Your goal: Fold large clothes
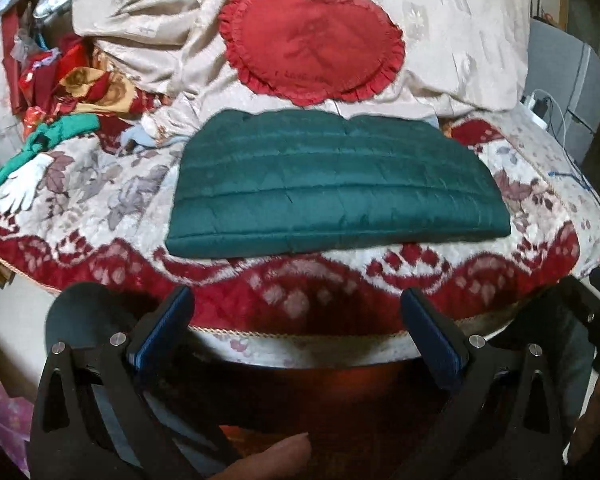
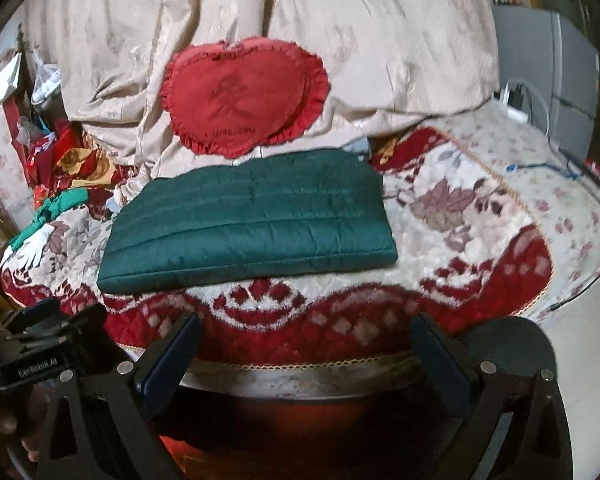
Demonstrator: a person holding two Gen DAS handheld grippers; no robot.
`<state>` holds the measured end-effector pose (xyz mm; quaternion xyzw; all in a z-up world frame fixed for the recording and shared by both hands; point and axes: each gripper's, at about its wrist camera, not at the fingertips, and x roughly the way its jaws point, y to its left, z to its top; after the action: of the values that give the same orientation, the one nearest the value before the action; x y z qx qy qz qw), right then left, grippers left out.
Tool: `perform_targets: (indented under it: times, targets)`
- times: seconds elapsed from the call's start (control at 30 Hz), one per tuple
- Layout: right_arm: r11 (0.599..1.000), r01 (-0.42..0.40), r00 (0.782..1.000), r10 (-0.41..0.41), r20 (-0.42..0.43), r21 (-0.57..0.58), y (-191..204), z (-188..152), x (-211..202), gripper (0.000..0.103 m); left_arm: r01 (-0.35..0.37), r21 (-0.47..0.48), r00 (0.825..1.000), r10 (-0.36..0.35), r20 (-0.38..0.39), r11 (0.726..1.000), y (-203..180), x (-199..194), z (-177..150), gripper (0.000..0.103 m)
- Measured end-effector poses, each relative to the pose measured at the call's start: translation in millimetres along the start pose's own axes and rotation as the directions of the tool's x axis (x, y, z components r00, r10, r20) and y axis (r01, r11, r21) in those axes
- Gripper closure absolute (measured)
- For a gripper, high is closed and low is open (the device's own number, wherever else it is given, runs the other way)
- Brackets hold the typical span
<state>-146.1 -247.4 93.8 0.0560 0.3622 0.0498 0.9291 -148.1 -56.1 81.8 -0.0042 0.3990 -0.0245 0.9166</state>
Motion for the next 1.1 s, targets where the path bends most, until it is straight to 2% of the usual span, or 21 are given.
perform_targets:
  times: [0.23, 1.1]
  targets:
    - [0.999, 0.008, 1.0, -0.007, 0.03, -0.033, 9, 1, -7, 0.0, -0.022, -0.012, 0.999, 0.023, 0.046, 1.0, 10, -12, 4, 0.0]
    - [0.998, 0.01, 1.0, -0.009, 0.02, -0.058, 14, -3, -8, 0.0, -0.03, -0.027, 0.999, 0.031, 0.041, 0.999, 11, -8, 0, 0.0]
